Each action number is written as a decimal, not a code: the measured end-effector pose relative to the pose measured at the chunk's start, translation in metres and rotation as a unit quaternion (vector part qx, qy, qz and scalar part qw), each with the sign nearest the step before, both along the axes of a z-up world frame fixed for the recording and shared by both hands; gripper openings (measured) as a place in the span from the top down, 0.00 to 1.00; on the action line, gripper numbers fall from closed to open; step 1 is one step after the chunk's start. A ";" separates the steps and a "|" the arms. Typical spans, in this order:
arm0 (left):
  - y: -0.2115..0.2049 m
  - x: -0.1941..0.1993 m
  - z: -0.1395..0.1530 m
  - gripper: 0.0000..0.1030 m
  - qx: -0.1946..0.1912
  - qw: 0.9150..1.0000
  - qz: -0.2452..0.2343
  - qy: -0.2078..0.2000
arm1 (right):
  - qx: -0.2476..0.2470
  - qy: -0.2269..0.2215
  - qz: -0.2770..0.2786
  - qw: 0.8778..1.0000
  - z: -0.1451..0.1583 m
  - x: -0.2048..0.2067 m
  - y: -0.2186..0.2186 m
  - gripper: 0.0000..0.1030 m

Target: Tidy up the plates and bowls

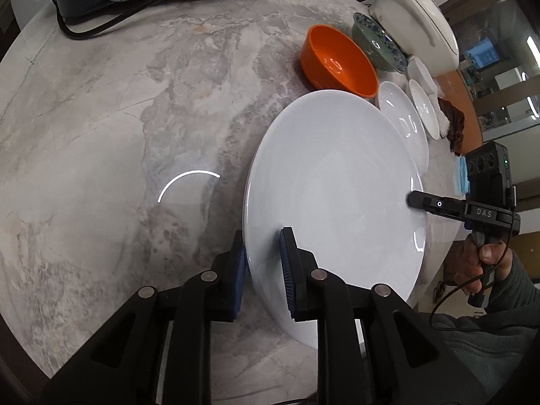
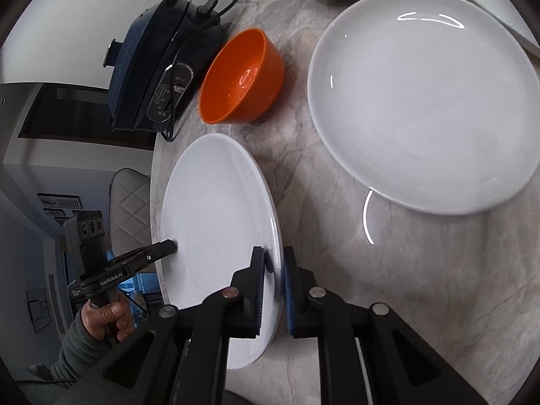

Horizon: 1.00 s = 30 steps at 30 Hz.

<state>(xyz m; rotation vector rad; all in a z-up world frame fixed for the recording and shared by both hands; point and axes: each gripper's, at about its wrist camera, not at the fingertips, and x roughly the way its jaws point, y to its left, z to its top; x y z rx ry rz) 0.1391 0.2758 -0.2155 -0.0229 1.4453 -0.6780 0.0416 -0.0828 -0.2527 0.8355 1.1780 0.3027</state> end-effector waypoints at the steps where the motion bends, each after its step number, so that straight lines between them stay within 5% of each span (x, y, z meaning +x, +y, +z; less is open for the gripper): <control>1: -0.003 -0.008 0.005 0.83 -0.001 1.000 -0.001 -0.001 | -0.002 -0.001 0.003 1.000 0.005 -0.007 -0.002 0.88; 7: -0.028 -0.070 0.020 0.83 -0.016 1.000 0.005 0.011 | -0.007 0.002 0.007 1.000 0.024 -0.059 -0.025 0.88; 15: -0.094 -0.144 0.011 0.83 -0.010 1.000 0.016 0.020 | -0.008 0.016 0.005 1.000 0.012 -0.117 -0.080 0.88; 30: -0.206 -0.193 -0.024 0.81 0.019 0.999 0.049 -0.015 | -0.038 0.013 0.059 0.997 -0.026 -0.126 -0.173 0.86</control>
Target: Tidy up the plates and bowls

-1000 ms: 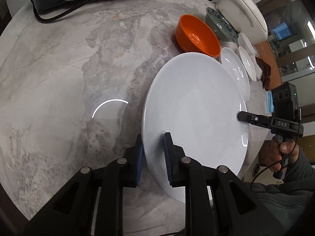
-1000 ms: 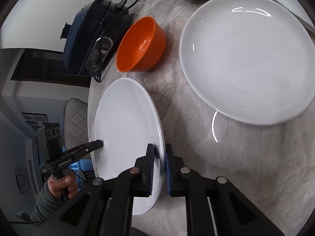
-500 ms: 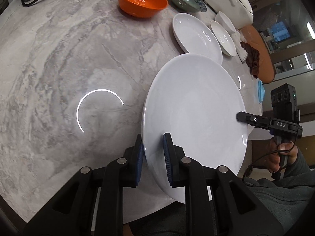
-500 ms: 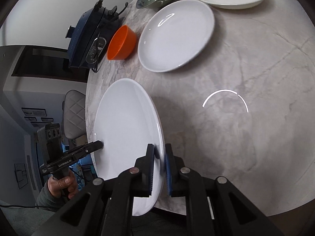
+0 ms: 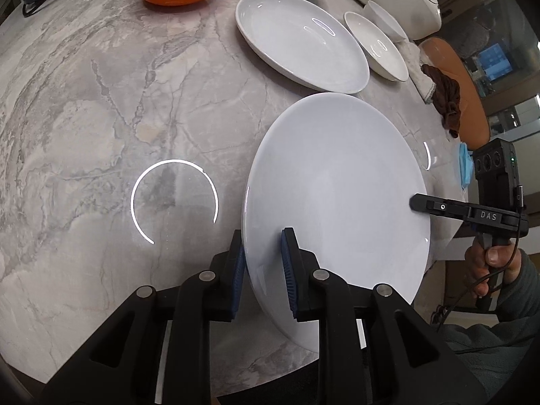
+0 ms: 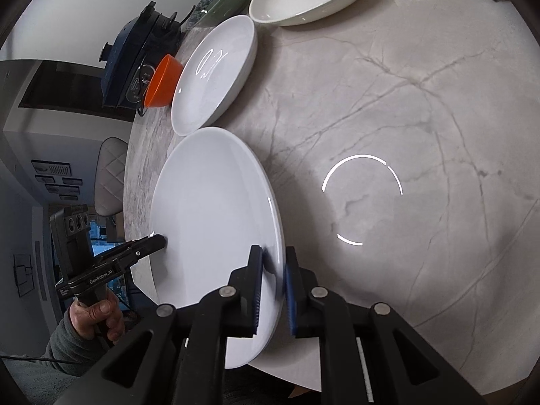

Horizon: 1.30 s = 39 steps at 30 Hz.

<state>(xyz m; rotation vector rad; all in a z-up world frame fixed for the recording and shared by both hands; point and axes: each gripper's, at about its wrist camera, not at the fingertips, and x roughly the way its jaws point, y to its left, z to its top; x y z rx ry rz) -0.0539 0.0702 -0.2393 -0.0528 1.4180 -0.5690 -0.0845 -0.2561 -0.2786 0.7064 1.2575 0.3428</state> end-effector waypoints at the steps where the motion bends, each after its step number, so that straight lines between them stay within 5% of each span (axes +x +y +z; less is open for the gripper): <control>1: -0.003 -0.002 -0.002 0.81 0.003 1.000 0.000 -0.001 | 0.000 0.001 0.006 1.000 -0.002 0.002 -0.002 0.86; 8: -0.010 -0.011 -0.011 0.79 0.019 1.000 0.015 -0.002 | -0.008 -0.009 0.026 1.000 -0.009 0.009 -0.008 0.86; 18: -0.013 -0.010 -0.009 0.75 0.032 0.999 0.006 -0.015 | -0.117 -0.053 0.072 0.989 0.009 0.008 0.017 0.80; 19: -0.006 -0.009 -0.005 0.73 0.031 0.999 0.010 -0.017 | -0.135 -0.059 0.074 0.986 0.011 0.008 0.021 0.78; 20: 0.002 -0.009 -0.001 0.61 0.023 0.999 0.019 -0.018 | -0.149 -0.064 0.072 0.984 0.013 0.007 0.022 0.77; 21: 0.012 -0.006 0.005 0.37 0.014 0.999 0.030 -0.021 | -0.158 -0.069 0.064 0.983 0.016 0.006 0.021 0.77; 22: 0.022 -0.003 0.012 0.28 0.001 0.999 0.042 -0.026 | -0.163 -0.074 0.050 0.983 0.021 0.004 0.020 0.76; 29: 0.061 0.050 0.056 0.13 -0.083 0.991 0.072 -0.075 | -0.130 -0.086 -0.138 0.978 0.049 -0.029 -0.039 0.14; 33: 0.056 0.084 0.066 0.00 -0.112 0.988 0.071 -0.072 | -0.095 -0.042 -0.248 0.963 0.045 -0.056 -0.071 0.14; 39: 0.041 0.083 0.062 0.00 -0.081 0.990 0.071 -0.088 | -0.071 -0.043 -0.274 0.958 0.052 -0.069 -0.074 0.12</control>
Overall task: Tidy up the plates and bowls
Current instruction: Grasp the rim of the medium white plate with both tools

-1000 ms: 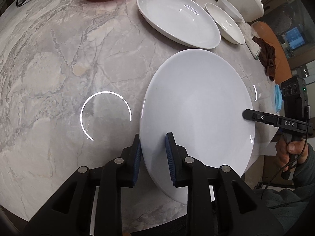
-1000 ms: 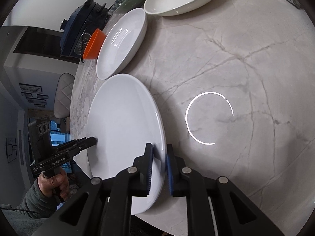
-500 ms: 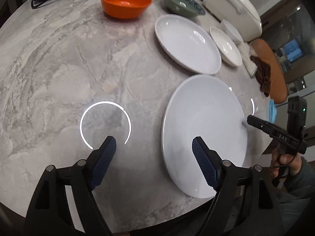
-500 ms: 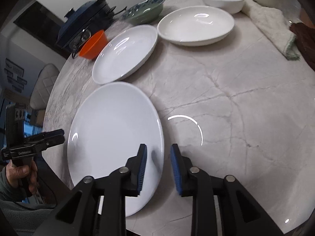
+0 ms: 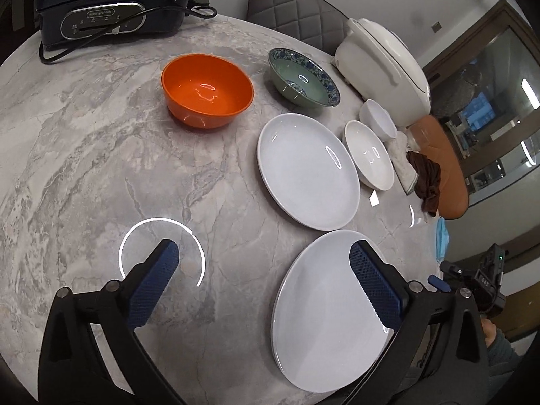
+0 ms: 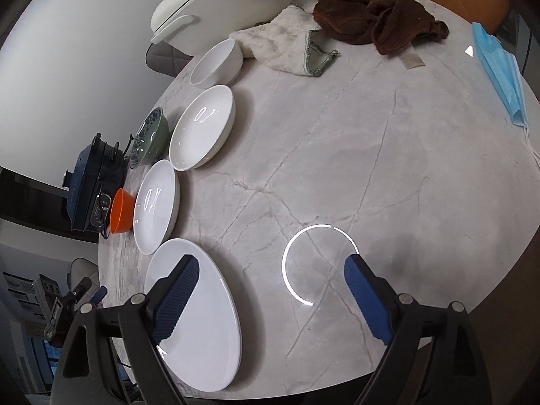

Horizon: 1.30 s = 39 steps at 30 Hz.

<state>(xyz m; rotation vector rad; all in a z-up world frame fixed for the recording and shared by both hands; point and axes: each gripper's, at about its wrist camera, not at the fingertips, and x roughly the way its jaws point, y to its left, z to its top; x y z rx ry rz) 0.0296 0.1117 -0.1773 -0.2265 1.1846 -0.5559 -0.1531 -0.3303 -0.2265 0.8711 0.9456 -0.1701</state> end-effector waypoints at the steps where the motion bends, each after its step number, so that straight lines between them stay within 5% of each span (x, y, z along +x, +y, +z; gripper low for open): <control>1: -0.002 -0.001 -0.002 0.00 0.007 1.000 0.004 0.002 | 0.006 -0.003 0.004 1.000 0.000 0.004 0.001 0.12; 8: -0.004 -0.008 -0.003 0.00 0.045 0.997 0.055 -0.018 | 0.031 -0.038 0.088 0.995 0.007 0.062 0.011 0.07; 13: -0.017 0.021 -0.005 0.00 0.083 0.995 0.055 0.005 | 0.062 -0.052 0.145 0.986 0.009 0.119 0.014 0.07; 20: -0.036 0.082 -0.027 0.00 0.077 0.995 0.045 0.047 | 0.139 -0.028 0.175 0.974 -0.009 0.192 0.033 0.29; 32: -0.066 0.119 -0.069 0.02 0.085 0.994 -0.020 0.069 | 0.152 0.015 0.159 0.975 -0.039 0.216 0.050 0.39; 37: -0.075 0.130 -0.077 0.08 0.094 0.992 -0.041 0.072 | 0.152 0.018 0.153 0.976 -0.045 0.226 0.050 0.42; 39: -0.077 0.134 -0.082 0.20 0.091 0.992 -0.048 0.078 | 0.149 0.019 0.156 0.976 -0.047 0.229 0.050 0.44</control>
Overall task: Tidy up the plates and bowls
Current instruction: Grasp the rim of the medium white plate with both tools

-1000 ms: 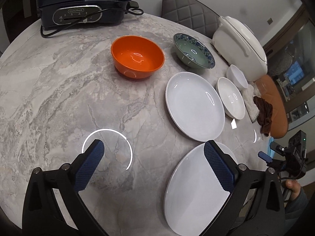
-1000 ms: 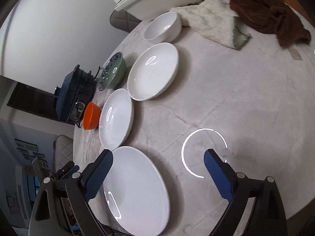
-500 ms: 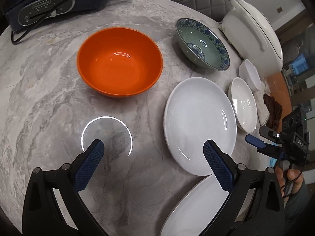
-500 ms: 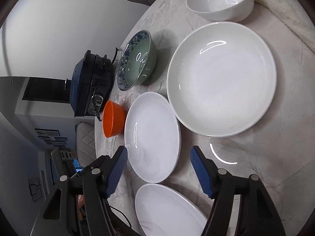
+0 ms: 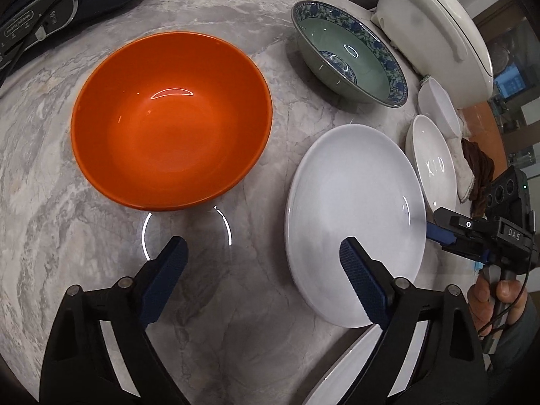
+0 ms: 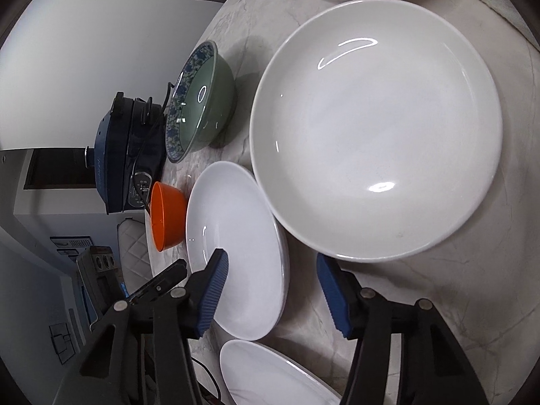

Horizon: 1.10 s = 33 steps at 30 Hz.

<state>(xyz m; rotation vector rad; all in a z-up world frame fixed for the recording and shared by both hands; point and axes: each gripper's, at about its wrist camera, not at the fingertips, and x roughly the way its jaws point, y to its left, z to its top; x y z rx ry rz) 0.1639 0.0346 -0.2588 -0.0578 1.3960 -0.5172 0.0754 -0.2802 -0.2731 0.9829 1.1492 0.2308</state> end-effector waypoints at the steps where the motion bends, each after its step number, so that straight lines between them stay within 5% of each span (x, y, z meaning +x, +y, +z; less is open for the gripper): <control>1: -0.001 0.002 -0.003 0.26 -0.001 1.000 -0.002 0.005 | 0.000 0.002 0.001 1.000 -0.002 0.002 0.001 0.47; 2: -0.003 0.004 -0.005 0.34 -0.003 1.000 -0.005 0.009 | 0.000 0.003 0.002 1.000 -0.003 0.004 0.001 0.50; 8: -0.009 0.010 -0.006 0.39 -0.015 1.000 -0.016 0.009 | 0.004 0.003 0.006 1.000 -0.006 0.009 0.000 0.58; 10: -0.012 0.012 -0.007 0.52 -0.019 1.000 -0.022 0.011 | 0.005 0.003 0.008 1.000 -0.007 0.011 0.000 0.64; 12: -0.014 0.012 -0.009 0.76 -0.011 0.999 -0.027 0.016 | -0.001 0.006 0.017 1.000 -0.008 0.014 0.003 0.74; 20: -0.022 0.010 -0.012 0.87 -0.014 0.999 -0.041 0.021 | -0.004 0.021 0.028 0.999 -0.012 0.016 0.003 0.90; 33: -0.029 0.006 -0.009 0.92 -0.010 0.999 -0.041 0.015 | -0.024 0.021 0.035 0.999 -0.009 0.017 0.007 0.92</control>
